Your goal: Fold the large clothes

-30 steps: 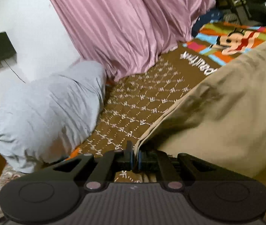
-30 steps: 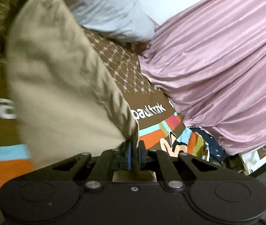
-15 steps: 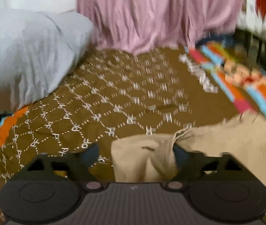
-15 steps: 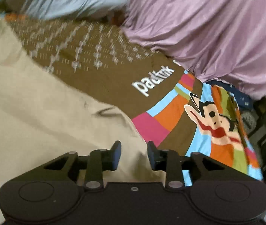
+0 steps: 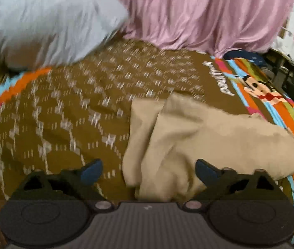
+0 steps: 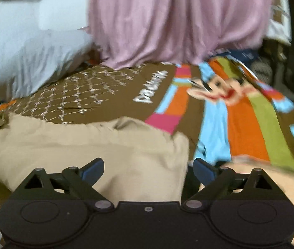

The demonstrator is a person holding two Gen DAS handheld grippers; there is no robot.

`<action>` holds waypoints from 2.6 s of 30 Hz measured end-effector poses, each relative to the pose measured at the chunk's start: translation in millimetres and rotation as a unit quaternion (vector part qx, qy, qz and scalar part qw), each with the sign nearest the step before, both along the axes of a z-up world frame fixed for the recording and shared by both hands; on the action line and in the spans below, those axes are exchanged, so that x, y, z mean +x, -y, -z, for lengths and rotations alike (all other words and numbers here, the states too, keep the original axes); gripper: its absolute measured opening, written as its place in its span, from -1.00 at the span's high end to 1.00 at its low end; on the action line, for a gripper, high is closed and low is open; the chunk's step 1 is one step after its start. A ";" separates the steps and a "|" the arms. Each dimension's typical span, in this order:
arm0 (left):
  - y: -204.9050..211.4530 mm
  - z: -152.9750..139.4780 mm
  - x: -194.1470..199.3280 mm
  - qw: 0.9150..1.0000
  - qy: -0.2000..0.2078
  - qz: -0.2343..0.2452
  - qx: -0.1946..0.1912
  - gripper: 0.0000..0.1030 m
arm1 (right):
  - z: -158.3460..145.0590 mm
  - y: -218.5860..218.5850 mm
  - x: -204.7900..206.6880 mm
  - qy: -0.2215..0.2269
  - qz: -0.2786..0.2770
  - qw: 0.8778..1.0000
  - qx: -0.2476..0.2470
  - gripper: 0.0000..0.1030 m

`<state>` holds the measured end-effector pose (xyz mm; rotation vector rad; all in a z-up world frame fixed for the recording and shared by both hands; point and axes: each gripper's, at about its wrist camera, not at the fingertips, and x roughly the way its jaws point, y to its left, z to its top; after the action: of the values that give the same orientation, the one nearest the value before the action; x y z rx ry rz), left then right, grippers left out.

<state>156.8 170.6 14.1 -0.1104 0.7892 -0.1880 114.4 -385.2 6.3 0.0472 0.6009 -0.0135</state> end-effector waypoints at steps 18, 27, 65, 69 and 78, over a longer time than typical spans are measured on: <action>-16.9 -48.8 32.0 0.994 -0.070 -0.066 -0.050 0.86 | 6.4 18.9 -28.3 0.036 0.067 0.990 0.120 0.83; -43.8 26.6 38.5 0.973 -0.184 -0.107 -0.092 0.81 | 14.5 21.8 -19.8 -0.018 0.086 0.989 0.118 0.82; 137.3 -21.7 44.4 0.985 0.083 -0.065 0.137 -0.84 | -3.5 -74.6 20.7 0.079 -0.004 0.988 -0.131 -0.77; 202.8 1.4 69.9 0.980 0.108 -0.051 0.158 -0.85 | 5.4 -136.6 74.2 0.083 -0.082 0.980 -0.162 -0.94; 150.2 82.5 99.8 0.996 0.047 -0.071 0.034 -1.00 | 68.4 -121.9 112.4 -0.016 -0.069 0.991 -0.111 -0.97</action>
<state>256.6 20.4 -68.4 -0.0915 0.6894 -0.0309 226.9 -263.3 -62.0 -0.2099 0.6315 0.0525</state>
